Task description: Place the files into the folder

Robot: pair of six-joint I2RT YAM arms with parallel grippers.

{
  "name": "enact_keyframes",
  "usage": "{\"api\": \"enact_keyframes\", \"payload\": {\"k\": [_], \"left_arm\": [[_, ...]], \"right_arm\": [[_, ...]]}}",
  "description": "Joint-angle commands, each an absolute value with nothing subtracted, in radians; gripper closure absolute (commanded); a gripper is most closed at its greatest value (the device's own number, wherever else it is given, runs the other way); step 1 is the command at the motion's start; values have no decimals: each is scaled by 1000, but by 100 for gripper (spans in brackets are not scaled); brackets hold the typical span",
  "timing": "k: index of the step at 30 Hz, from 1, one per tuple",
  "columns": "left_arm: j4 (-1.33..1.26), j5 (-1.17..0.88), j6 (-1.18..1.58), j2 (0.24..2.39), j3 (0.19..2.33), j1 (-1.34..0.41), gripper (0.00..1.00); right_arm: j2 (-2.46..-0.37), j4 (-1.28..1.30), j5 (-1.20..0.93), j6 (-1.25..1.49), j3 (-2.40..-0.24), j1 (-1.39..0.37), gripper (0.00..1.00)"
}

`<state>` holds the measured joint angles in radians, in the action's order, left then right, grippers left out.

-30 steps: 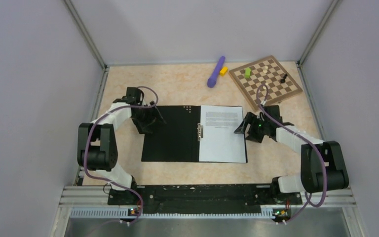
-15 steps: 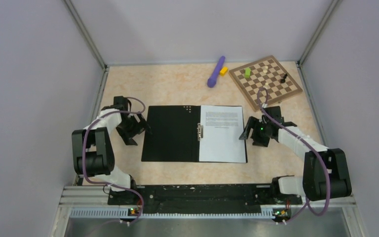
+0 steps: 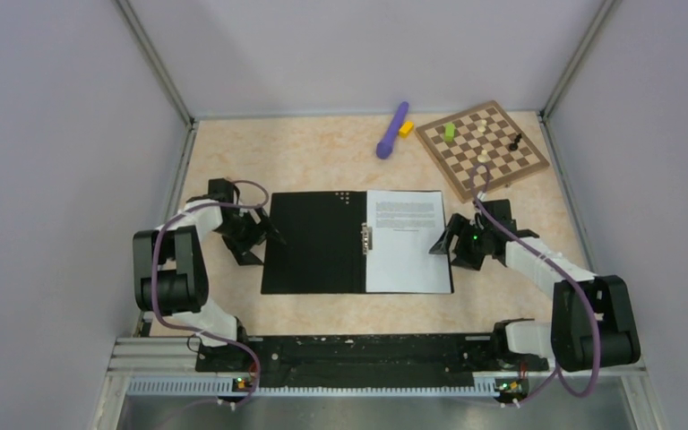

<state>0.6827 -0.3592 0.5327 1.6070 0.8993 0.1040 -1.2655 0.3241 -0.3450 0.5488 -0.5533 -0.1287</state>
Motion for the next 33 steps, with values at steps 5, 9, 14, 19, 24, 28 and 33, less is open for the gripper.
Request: {"api": "enact_keyframes", "payload": {"k": [5,9,14,19,24,28,33], "left_arm": [[581,-524,530,1637,874,101,11],[554,-576,552,1628,860,100,11],[551,-567,565,1585,853,97,12],[564,-546,563,1581,854,94,12],[527,-597,544,1527,867,95,12],[564,-565,543,1497,919,94,11],[583,-505,574,1464,940,95,11]], "right_arm": [[-1328,171,-411,637,-513,-134,28],[-1331,166,-420,637,-508,-135,28],[-1289,244,-347,608,-538,-134,28],[-1123,310,-280,593,-555,-135,28],[-1113,414,-229,535,-622,-135,28],[-1130,540,-56,526,-726,-186,29],[-1226,592,159,592,-955,-470,36]]}}
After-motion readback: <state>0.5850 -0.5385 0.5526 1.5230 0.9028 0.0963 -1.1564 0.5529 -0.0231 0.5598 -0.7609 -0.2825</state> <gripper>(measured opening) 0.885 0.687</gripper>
